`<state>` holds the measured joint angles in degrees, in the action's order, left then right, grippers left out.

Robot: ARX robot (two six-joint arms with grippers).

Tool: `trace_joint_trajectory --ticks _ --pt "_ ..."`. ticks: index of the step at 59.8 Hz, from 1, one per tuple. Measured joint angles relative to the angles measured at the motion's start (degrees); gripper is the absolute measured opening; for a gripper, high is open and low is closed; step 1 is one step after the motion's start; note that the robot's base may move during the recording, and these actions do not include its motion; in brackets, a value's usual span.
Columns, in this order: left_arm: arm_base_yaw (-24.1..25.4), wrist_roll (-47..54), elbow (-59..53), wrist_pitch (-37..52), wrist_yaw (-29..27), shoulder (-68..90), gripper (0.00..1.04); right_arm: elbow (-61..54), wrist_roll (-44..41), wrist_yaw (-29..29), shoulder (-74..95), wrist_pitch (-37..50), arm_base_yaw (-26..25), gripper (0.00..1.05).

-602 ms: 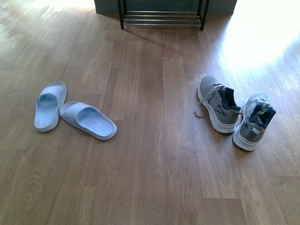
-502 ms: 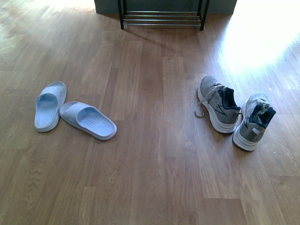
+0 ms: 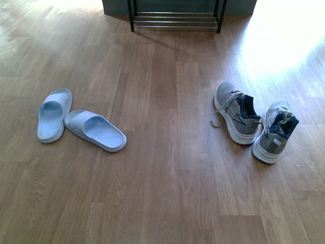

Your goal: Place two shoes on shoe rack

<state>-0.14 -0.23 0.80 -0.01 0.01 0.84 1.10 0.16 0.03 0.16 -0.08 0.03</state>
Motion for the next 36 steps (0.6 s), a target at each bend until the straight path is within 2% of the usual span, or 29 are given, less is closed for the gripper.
trace_joint_trajectory --ticks 36 --pt "0.0 0.0 0.0 0.0 0.0 0.0 0.95 0.0 0.0 0.0 0.0 0.0 0.0 0.96"
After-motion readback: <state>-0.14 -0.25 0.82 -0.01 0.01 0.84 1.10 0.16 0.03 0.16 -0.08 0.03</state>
